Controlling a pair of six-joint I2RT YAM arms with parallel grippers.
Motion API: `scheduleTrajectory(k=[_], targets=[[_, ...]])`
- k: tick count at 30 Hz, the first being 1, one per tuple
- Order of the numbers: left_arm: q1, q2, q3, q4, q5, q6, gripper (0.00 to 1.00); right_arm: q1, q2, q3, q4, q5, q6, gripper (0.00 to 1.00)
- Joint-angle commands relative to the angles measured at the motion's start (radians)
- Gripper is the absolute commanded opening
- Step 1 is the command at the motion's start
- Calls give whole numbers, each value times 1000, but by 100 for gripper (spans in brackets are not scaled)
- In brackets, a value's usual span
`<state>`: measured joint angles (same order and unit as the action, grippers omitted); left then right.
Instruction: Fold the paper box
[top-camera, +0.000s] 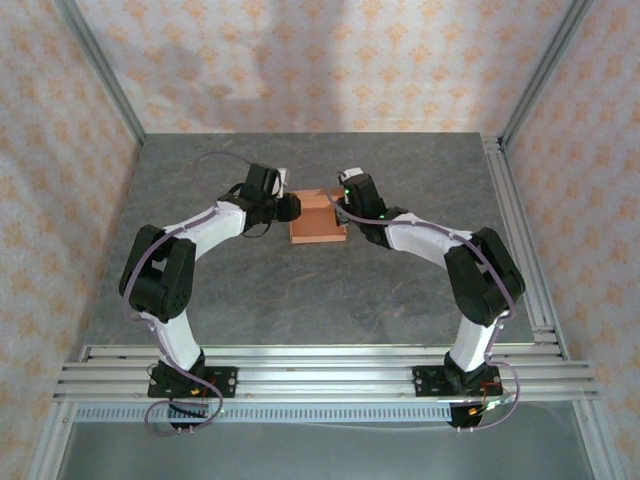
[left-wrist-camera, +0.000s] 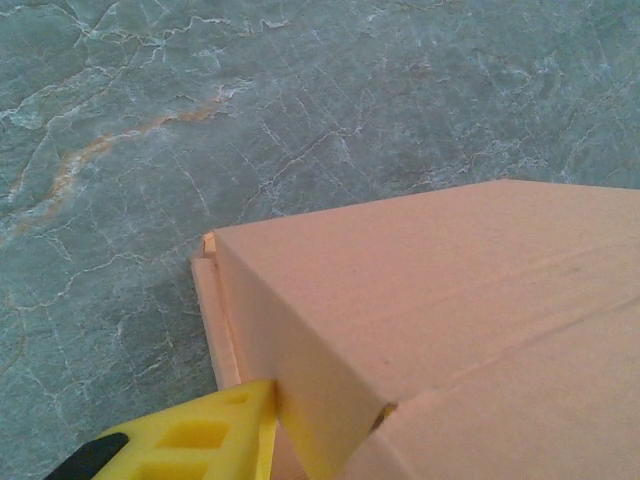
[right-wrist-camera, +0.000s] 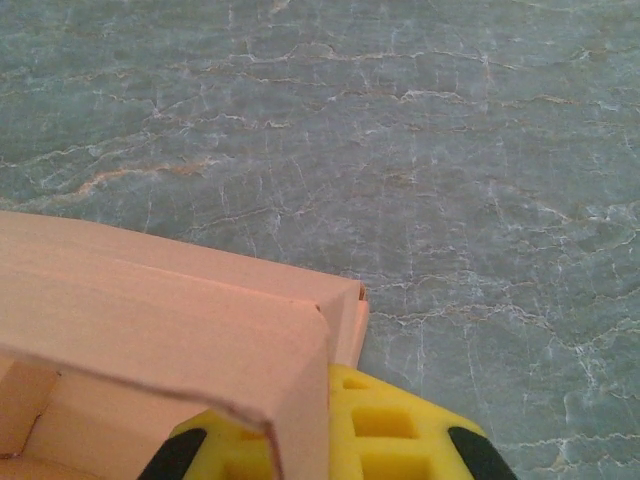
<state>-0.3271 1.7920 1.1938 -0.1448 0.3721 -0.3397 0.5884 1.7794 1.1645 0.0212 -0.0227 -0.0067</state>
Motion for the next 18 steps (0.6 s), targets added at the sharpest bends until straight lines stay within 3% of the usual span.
scheduleTrajectory(k=[1,10,18], targets=[[-8,-16,-10,24,26,14,30,9,9,79,-148,-2,38,0],[-8,-14,-11,28,34,19,30,9,45,155,-269,-23,231,0],[-8,-19,-17,29,36,19,30,14,37,38,-149,14,191,0]])
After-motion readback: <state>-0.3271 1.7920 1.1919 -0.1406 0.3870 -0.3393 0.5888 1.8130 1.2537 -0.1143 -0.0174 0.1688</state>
